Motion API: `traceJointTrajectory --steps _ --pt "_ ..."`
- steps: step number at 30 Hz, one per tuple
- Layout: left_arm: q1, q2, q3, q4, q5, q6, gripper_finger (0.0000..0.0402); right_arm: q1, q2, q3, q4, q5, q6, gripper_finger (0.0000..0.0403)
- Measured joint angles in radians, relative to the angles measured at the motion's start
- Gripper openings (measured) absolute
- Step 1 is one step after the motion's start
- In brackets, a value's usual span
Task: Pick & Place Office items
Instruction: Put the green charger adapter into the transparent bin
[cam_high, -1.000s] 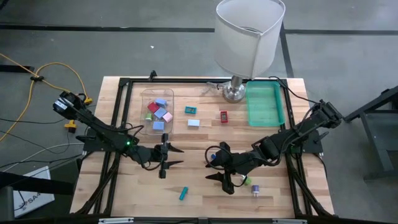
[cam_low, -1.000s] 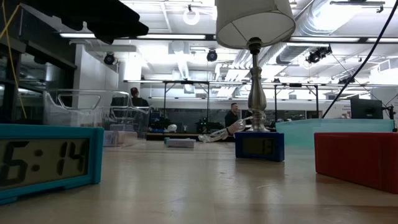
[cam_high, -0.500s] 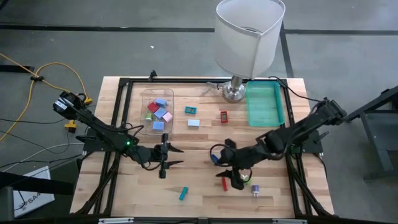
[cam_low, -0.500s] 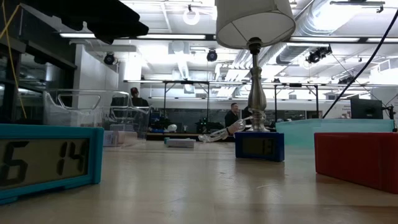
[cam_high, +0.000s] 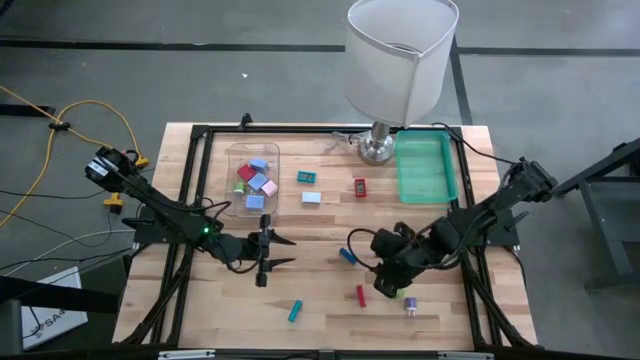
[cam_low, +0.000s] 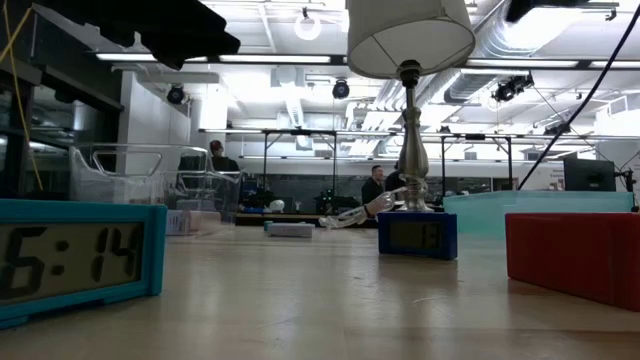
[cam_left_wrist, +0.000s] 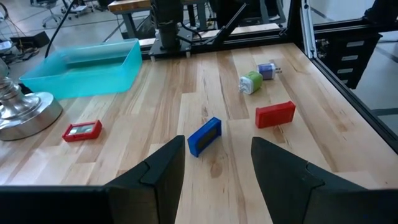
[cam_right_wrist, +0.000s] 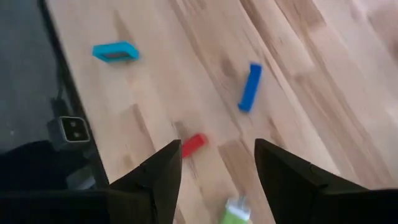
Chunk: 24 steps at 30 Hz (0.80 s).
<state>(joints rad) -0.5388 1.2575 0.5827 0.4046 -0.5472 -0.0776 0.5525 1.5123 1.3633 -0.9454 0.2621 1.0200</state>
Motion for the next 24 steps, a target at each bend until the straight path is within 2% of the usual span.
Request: traceJointTrajectory --steps 10,17,24 --pt "0.0 0.0 0.0 0.003 0.0 0.0 0.0177 0.062 0.107 0.0 -0.178 -0.06 0.321 0.0189" --pt "0.0 0.0 0.0 0.003 0.0 0.0 0.0177 0.088 0.205 0.0 -0.178 -0.14 0.434 0.0189" --pt "0.0 0.0 0.0 0.003 0.0 0.0 0.0177 0.103 0.296 0.0 -0.177 -0.193 0.476 0.0189"
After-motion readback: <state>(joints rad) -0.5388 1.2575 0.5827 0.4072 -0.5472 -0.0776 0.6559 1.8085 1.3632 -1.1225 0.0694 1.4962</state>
